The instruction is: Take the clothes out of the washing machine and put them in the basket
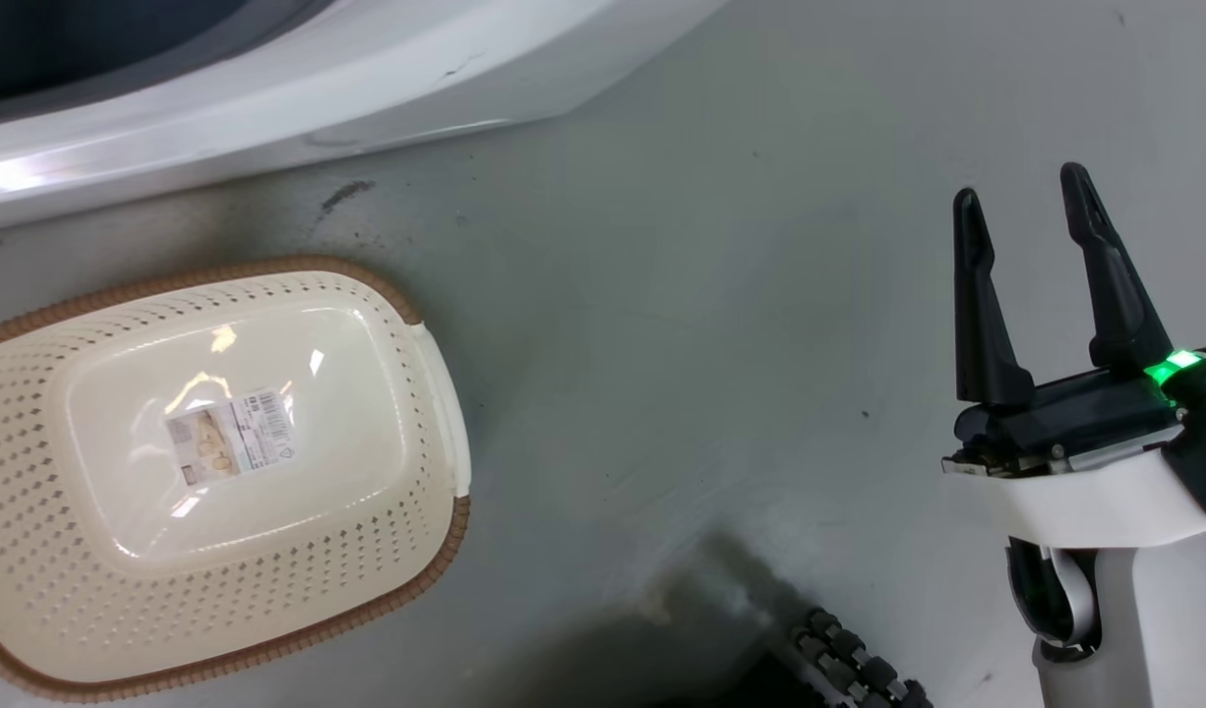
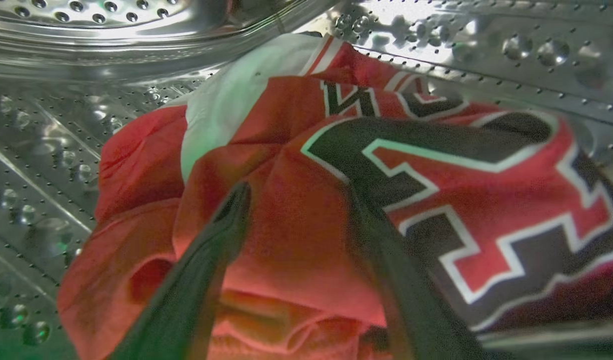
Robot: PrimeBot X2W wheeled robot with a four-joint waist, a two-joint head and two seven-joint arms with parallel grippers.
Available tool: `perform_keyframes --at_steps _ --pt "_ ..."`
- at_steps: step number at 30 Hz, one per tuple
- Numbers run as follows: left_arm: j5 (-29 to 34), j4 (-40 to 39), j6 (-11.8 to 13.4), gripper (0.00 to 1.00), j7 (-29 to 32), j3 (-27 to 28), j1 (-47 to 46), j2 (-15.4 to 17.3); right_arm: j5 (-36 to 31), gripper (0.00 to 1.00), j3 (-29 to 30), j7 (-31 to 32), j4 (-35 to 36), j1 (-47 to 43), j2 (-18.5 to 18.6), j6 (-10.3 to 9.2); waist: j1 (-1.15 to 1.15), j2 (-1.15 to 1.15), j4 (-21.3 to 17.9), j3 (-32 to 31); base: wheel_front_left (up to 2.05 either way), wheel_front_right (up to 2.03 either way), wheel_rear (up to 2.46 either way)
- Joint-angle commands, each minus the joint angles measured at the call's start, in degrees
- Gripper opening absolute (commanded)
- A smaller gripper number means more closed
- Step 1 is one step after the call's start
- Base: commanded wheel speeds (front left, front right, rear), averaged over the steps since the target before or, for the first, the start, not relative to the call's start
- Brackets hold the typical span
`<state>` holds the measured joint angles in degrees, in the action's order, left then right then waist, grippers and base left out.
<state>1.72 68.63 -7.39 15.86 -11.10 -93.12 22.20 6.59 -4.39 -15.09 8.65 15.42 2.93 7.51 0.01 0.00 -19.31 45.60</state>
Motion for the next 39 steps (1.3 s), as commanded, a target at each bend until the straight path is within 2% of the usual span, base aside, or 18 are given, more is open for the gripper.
perform_keyframes --at_steps 1,12,13,14,17,26,39 --pt "-0.34 0.43 0.02 1.0 0.57 -0.17 -0.96 0.16 0.34 1.0 -0.08 -0.12 0.38 1.11 -0.09 -0.04 -0.01 0.0 -0.69 1.04 0.0 0.0 0.0" --pt "-0.87 3.16 0.07 1.0 3.27 -1.93 -0.55 -0.19 1.07 1.0 0.27 -0.12 0.24 0.58 -0.09 -0.04 -0.01 0.0 -0.76 1.96 0.0 0.0 0.0" --pt "-1.06 3.26 0.08 0.55 3.42 -1.99 -0.34 -0.19 1.1 1.0 0.23 -0.12 0.23 0.47 -0.09 -0.04 -0.01 0.0 -0.74 1.92 0.0 0.0 0.0" --pt "-1.31 3.32 0.06 0.0 3.29 -2.02 -0.32 -0.21 1.14 1.0 0.15 -0.12 0.21 0.43 -0.09 -0.04 -0.01 0.0 -0.73 1.95 0.0 0.0 0.0" --pt "-1.99 3.52 0.05 0.0 2.85 -2.11 0.06 -0.17 1.1 1.0 -0.04 -0.12 0.21 0.5 -0.09 -0.04 -0.01 0.0 -0.7 1.81 0.0 0.0 0.0" --pt "-4.05 2.71 0.02 0.0 -5.29 -2.11 1.87 -0.46 -0.35 1.0 0.23 -0.12 -0.1 0.14 -0.09 -0.04 -0.01 0.0 0.56 -1.93 0.0 0.0 0.0" --pt "-10.29 1.8 0.0 0.0 -20.26 -4.73 11.49 -5.15 -4.63 1.0 0.83 -0.12 -1.41 -3.23 -0.07 -0.04 -0.01 0.0 6.22 -12.41 0.0 0.0 0.0"
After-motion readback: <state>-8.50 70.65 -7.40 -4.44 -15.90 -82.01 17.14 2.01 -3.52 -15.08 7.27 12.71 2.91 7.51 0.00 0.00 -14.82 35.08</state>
